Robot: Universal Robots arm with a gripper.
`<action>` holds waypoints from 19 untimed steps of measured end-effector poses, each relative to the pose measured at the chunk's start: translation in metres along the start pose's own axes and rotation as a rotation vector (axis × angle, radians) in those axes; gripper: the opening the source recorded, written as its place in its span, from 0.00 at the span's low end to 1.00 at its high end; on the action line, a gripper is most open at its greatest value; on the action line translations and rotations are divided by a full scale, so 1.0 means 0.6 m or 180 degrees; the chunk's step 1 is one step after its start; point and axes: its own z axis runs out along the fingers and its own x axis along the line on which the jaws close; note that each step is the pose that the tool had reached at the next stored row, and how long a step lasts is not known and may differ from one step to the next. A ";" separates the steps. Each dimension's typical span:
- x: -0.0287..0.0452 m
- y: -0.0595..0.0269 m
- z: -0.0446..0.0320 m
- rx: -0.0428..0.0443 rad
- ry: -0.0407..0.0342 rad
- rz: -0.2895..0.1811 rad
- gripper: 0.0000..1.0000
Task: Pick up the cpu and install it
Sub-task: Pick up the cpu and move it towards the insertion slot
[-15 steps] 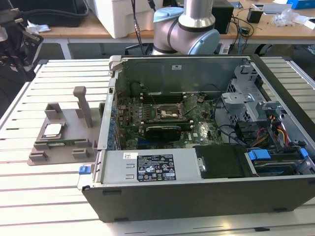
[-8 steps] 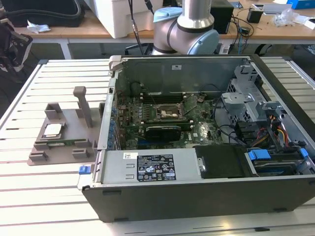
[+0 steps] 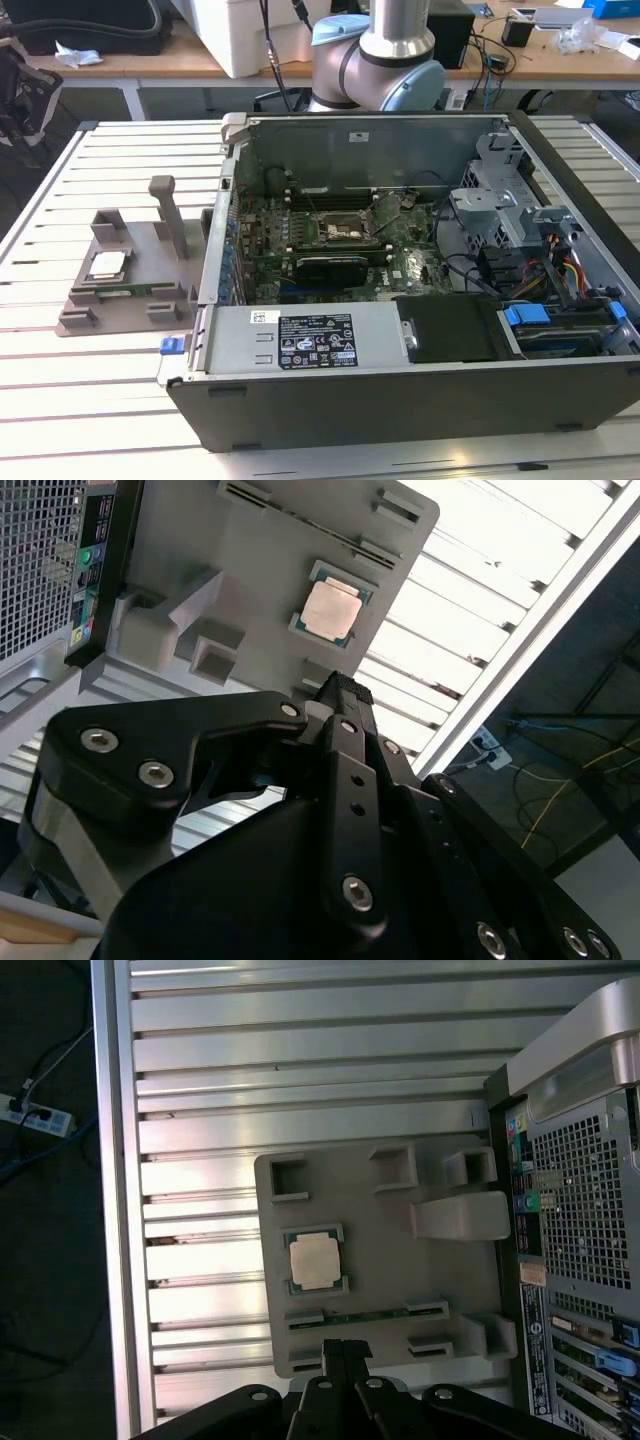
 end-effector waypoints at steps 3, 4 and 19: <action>0.000 0.000 0.000 0.0000 0.0000 0.0000 0.11; 0.000 0.000 0.000 0.0000 0.0000 0.0000 0.17; 0.001 -0.001 0.021 0.0121 -0.0007 -0.0027 0.60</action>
